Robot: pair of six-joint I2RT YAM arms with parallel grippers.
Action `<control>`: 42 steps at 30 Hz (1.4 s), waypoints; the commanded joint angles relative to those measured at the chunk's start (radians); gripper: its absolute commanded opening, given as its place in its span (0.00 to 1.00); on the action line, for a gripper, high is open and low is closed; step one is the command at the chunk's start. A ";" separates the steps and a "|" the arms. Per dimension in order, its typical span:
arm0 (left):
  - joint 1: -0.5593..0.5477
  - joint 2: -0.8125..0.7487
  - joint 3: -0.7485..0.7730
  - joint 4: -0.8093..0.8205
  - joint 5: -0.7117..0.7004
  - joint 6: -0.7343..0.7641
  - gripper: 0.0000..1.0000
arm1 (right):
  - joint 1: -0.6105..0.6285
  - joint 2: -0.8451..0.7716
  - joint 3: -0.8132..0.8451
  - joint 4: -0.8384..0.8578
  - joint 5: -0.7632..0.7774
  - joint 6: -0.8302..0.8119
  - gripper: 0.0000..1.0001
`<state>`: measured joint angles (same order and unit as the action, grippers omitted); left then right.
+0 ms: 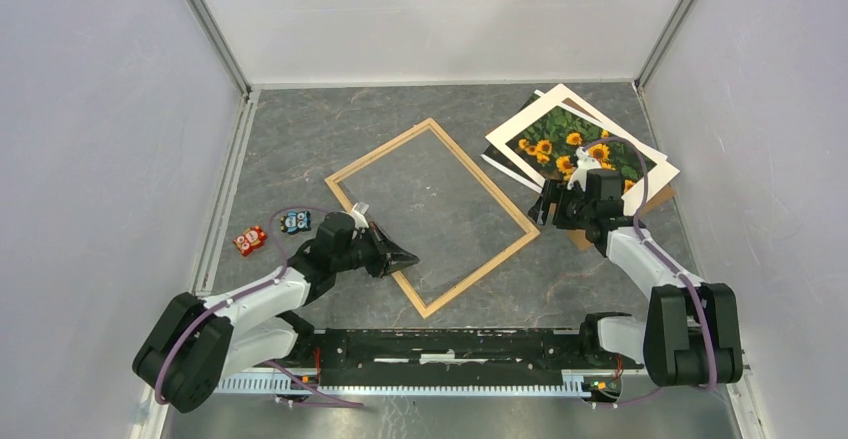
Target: Put the photo into the frame
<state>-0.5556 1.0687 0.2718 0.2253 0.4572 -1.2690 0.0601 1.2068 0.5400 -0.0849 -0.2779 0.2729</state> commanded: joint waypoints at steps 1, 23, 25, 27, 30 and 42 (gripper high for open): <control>0.008 0.004 -0.004 0.105 0.040 -0.030 0.02 | -0.026 0.032 -0.012 0.046 -0.111 0.050 0.80; 0.007 -0.017 -0.038 0.156 0.036 -0.015 0.02 | -0.027 0.100 -0.028 0.043 -0.130 0.029 0.77; 0.007 0.019 -0.049 0.167 0.055 -0.017 0.02 | -0.026 0.106 -0.030 0.046 -0.135 0.031 0.77; 0.008 0.058 -0.045 0.171 0.081 -0.003 0.02 | -0.026 0.115 -0.030 0.049 -0.142 0.030 0.77; 0.007 0.117 -0.046 0.219 0.121 -0.004 0.02 | -0.025 0.119 -0.032 0.054 -0.144 0.030 0.77; 0.003 0.218 -0.032 0.212 0.169 0.056 0.02 | -0.012 0.147 -0.053 0.077 -0.162 0.041 0.76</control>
<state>-0.5510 1.2778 0.2134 0.4290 0.5800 -1.2915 0.0391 1.3403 0.5110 -0.0261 -0.4309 0.3141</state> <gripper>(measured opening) 0.028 0.764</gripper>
